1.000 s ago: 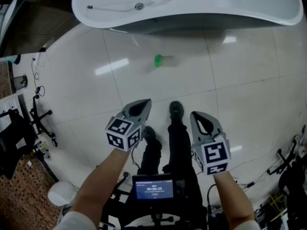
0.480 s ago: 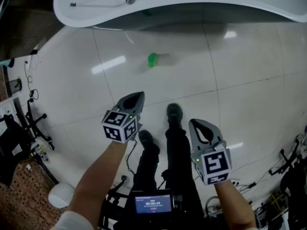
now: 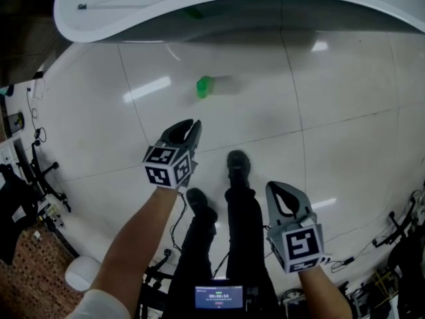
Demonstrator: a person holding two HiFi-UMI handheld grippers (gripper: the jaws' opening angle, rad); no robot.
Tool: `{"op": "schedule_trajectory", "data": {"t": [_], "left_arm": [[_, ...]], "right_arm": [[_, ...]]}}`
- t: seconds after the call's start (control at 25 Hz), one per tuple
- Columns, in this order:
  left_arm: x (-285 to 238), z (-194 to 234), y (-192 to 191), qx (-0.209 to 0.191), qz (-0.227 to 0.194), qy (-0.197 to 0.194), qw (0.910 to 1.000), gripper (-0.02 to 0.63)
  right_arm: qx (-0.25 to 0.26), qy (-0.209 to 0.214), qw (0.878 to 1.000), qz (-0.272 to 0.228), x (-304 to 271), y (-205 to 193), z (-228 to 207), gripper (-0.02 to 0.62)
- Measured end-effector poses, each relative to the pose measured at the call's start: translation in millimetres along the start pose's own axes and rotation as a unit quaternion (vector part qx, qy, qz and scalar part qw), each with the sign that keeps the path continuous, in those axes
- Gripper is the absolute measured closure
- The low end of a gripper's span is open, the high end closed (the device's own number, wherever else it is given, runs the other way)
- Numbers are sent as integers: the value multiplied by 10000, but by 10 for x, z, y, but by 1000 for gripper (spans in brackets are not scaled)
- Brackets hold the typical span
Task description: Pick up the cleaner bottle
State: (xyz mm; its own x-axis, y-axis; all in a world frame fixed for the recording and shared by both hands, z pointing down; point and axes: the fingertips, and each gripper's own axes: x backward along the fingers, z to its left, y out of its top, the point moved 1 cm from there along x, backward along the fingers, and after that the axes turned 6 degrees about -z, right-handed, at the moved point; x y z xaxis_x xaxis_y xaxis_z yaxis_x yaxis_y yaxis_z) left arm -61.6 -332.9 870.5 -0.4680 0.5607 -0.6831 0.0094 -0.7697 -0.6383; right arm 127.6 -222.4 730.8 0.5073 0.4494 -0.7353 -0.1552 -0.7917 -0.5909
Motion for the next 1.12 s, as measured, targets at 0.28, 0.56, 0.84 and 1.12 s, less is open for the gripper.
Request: {"op": "schedule_trajectory", "data": {"t": [0.28,0.56,0.84,1.12], "left_arm": [[-392,270,-115,-164,-75,377,9991,437],[-798,522,-259,-376,-98,643,9972,367],[-1193,692,-372,-547,74,658,9963,328],[-1476,773,-414,-662,66,738,9951,290]], "right_arm": [[-75,-36,9999,134,-109,-229,-89,586],[-212,-126,9990,362,-197,-436,-224,586],[-308,-110,9980,547,-376,-655,-301,586],[-446,-57,9968,663,-529,-799,-301,586]]}}
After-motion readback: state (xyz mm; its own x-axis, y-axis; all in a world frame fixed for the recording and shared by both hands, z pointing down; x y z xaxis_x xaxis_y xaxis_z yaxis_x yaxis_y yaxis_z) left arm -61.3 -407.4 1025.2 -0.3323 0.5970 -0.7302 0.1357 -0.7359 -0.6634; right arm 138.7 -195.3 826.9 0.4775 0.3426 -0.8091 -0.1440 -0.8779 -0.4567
